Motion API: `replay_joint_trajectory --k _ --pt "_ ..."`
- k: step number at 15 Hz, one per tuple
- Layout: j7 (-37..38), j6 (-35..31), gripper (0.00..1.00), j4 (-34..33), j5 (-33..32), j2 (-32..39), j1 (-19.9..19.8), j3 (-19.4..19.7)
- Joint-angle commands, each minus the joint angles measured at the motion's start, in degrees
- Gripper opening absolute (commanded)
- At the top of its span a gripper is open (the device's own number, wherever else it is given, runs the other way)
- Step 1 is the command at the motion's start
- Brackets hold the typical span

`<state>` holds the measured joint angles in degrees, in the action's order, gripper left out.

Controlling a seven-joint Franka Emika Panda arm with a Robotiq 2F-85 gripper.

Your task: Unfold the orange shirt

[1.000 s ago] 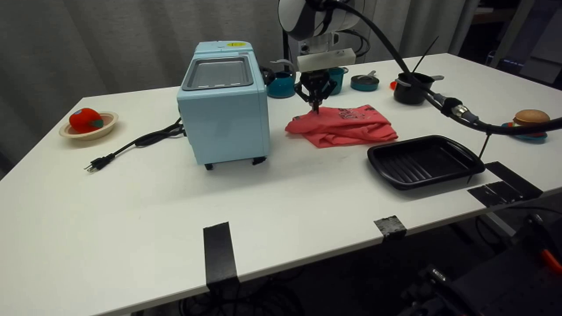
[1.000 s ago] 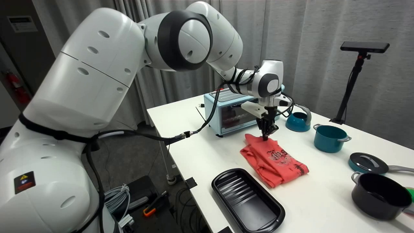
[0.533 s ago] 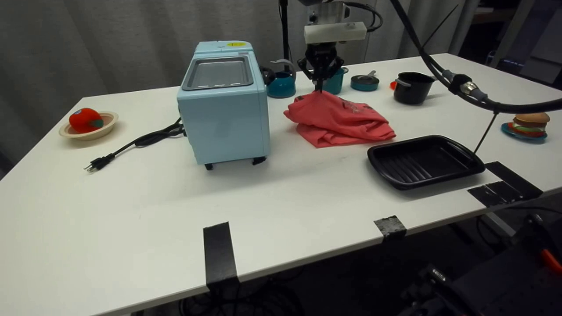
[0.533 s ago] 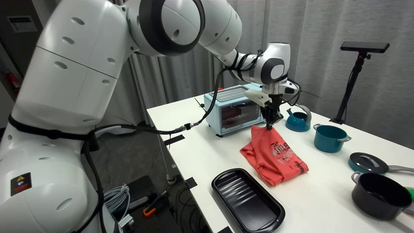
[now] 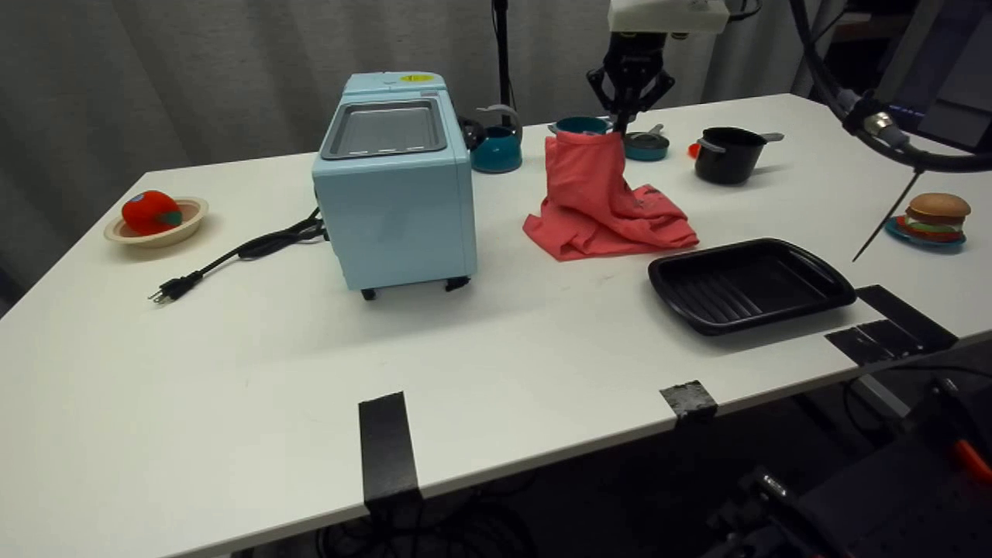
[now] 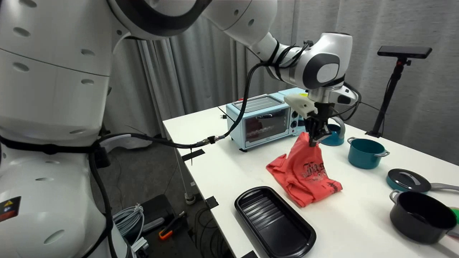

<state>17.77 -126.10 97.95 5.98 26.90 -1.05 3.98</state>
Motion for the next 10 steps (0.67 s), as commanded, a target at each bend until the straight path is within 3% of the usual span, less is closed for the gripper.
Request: replay_joint_trajectory --k 1,10 --pt "-1.3 -1.9 0.01 5.3 2.9 -4.7 -3.6 1.3" --pt "3.4 -1.8 0.01 7.0 2.5 -4.1 -10.3 8.7"
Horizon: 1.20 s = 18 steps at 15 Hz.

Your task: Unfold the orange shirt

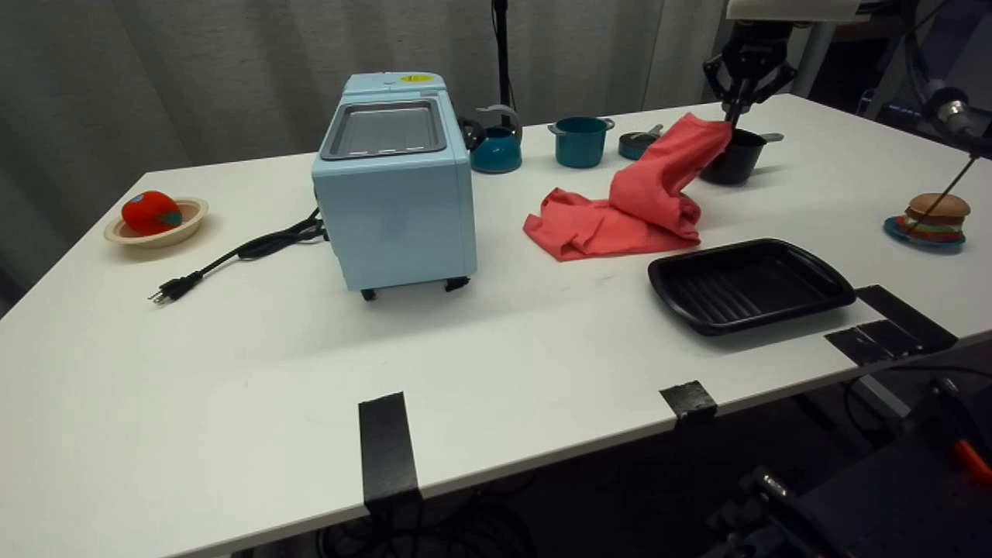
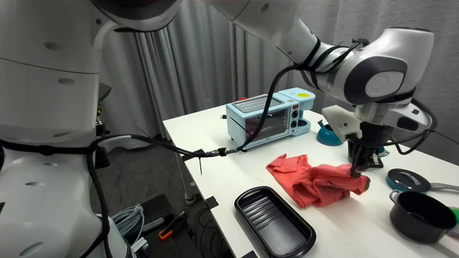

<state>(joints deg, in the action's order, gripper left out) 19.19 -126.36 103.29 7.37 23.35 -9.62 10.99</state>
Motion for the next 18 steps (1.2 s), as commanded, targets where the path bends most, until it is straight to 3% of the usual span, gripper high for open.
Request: replay_joint_trajectory --k 1,9,10,12,18 --pt "2.7 -1.6 0.01 2.1 1.2 -0.4 -2.3 2.4" --pt "8.0 -2.0 0.01 0.5 1.3 2.7 -6.8 7.0" --pt "9.0 -2.4 0.29 0.0 1.0 3.4 -6.9 7.4" --pt "10.4 -2.8 0.35 0.2 0.8 3.5 -7.0 7.9" --pt "11.6 -3.7 0.81 0.3 0.8 3.0 -6.7 8.0"
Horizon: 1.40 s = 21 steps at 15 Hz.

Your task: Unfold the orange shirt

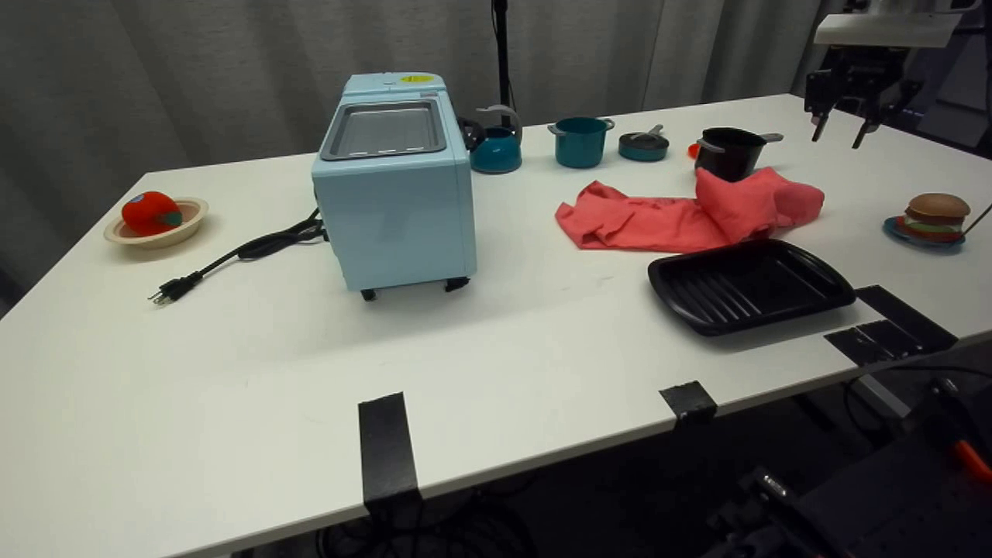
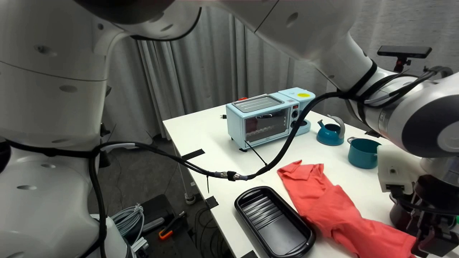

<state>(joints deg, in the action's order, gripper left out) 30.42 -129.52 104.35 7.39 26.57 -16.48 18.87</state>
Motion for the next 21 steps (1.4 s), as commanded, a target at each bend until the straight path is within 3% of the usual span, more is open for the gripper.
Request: replay_joint_trajectory --k 1,3,6,14,21 --pt "-0.1 -0.6 0.88 -0.9 0.9 -0.4 0.1 -0.2" --pt "-1.0 -0.8 1.0 -1.7 1.4 -0.5 0.0 -0.8" --pt "-2.4 -1.3 1.0 -3.1 1.5 -0.6 0.2 -1.8" --pt "-1.5 -1.0 1.0 -7.4 1.3 1.1 7.1 -8.2" --pt "-2.4 1.4 1.0 -8.3 0.3 4.3 9.4 -9.7"
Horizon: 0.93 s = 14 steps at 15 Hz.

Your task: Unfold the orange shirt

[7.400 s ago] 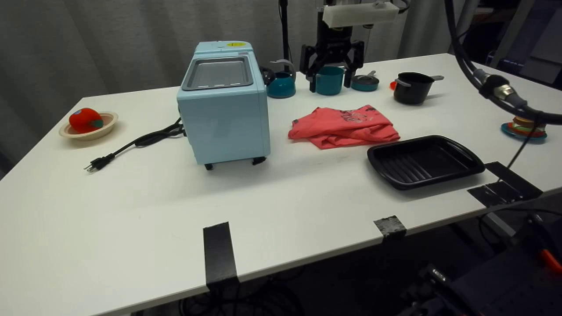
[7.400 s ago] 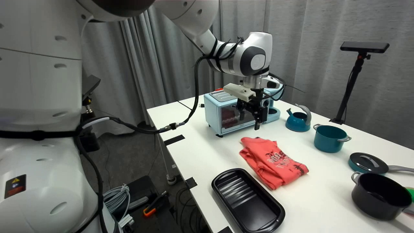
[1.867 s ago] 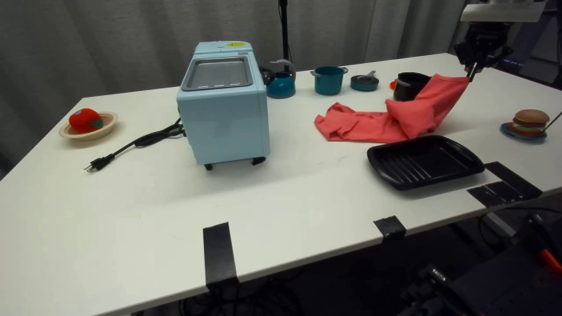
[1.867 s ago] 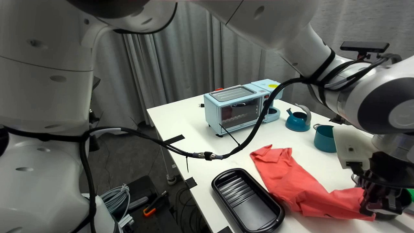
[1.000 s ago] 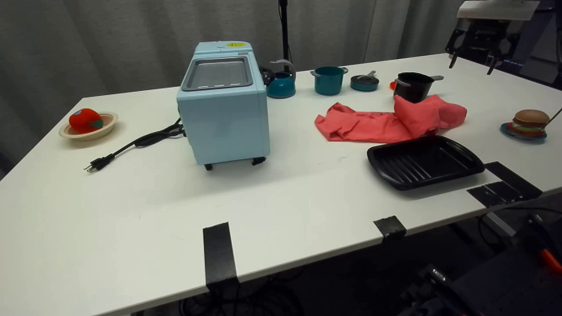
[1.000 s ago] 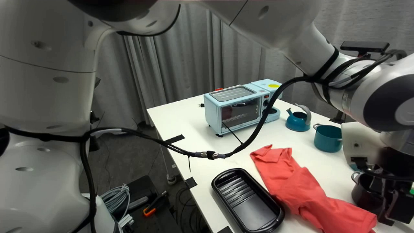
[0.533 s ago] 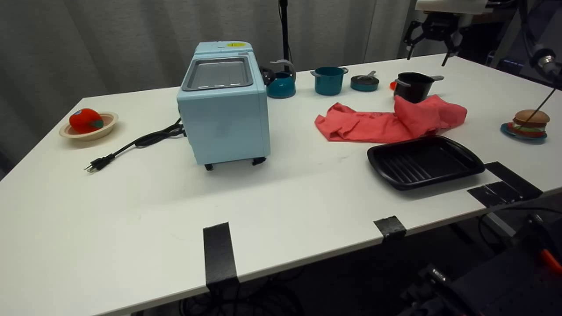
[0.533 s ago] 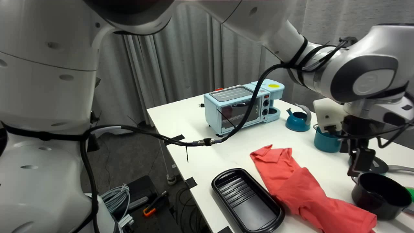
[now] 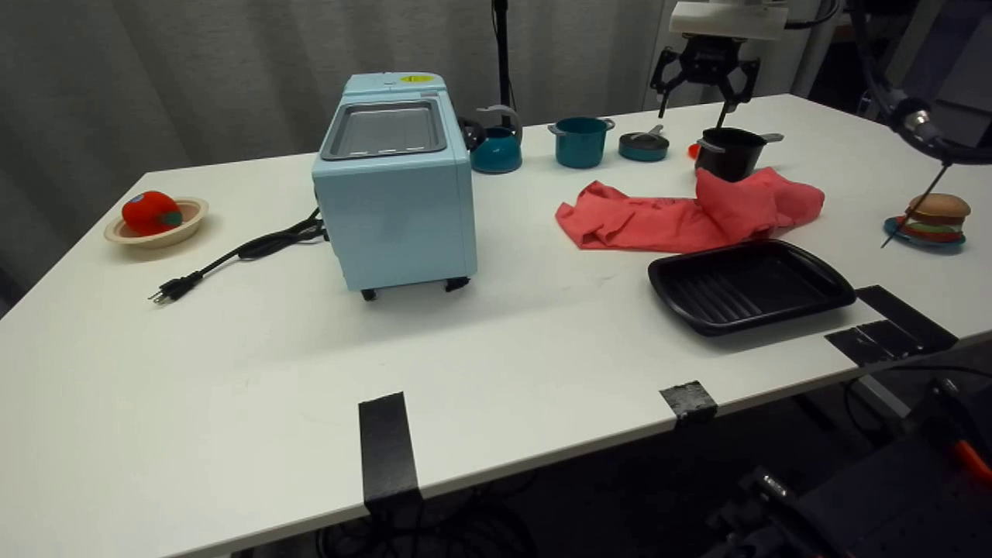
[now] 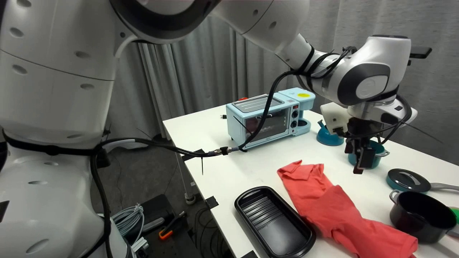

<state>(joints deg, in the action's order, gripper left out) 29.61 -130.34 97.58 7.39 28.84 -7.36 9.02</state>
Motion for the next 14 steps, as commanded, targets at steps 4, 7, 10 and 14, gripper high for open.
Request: replay_joint_trajectory --k 4,7,10,14 --pt "-1.9 4.0 1.0 -0.9 -0.2 4.2 0.6 0.4" --pt "-1.9 5.5 1.0 -0.6 -0.6 5.4 0.8 0.6" --pt "-1.8 6.5 0.72 -0.3 -1.3 5.9 0.9 1.0" --pt "-1.5 6.9 0.53 0.5 -2.7 5.4 0.9 2.0"
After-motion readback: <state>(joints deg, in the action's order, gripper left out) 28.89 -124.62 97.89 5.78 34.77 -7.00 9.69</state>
